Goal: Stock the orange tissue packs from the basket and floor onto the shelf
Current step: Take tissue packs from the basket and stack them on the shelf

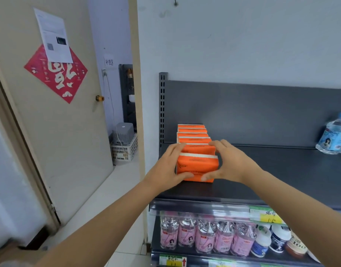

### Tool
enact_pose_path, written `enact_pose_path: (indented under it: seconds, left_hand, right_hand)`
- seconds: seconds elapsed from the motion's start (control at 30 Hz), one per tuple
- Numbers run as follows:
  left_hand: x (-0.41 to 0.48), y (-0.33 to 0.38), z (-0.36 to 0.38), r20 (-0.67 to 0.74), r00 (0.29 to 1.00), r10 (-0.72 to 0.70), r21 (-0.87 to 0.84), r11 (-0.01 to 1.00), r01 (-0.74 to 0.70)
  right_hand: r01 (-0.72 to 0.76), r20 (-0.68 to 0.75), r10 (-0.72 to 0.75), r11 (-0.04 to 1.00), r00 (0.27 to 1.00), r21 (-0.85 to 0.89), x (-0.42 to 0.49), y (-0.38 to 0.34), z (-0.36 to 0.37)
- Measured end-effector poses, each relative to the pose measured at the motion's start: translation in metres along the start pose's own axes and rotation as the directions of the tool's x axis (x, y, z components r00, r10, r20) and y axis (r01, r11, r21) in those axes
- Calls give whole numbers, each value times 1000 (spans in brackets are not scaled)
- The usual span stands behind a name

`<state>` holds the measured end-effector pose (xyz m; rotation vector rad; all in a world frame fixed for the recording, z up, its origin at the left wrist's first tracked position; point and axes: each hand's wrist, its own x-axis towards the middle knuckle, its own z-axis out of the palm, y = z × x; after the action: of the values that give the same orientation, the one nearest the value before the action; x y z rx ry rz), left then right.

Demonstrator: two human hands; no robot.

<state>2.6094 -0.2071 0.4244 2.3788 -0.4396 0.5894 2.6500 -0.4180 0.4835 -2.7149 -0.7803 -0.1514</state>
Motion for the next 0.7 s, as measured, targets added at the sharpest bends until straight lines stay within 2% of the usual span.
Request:
enact_pose_path:
  seconds: [0.1,0.17,0.3,0.37,0.47,0.57,0.63,0.7]
  left_hand:
    - [3,6,0,-118,983,-143,-133,983,127]
    - [6,12,0,-140,962,-235,-215,956,202]
    - [11,16,8,-98,942,-320,-258,923,287]
    - [12,14,13,-22,946,-324,-278,911,305]
    - [12,12,18,107,936,-336,-319,880,353]
    - [12,7,21,121,918,-376,-326,859,395]
    - [14,5,20,137,910,-391,-273,868,414]
    - [17,4,18,154,896,-417,-163,883,440]
  right_hand:
    - [-175,-37,179,979,983,102,-1,14,7]
    - [-254,-34,267,943,963,214,0,20,14]
    - [-317,-33,359,859,933,403,3,18,23]
    - [-297,-4,335,842,942,450,3,14,26]
    - [-241,18,255,887,967,395,1,1,28]
    - [-219,31,219,943,975,250,2,-14,27]
    - [-270,41,267,946,963,180,5,-18,28]
    - [-389,72,385,918,920,70,7,-19,28]
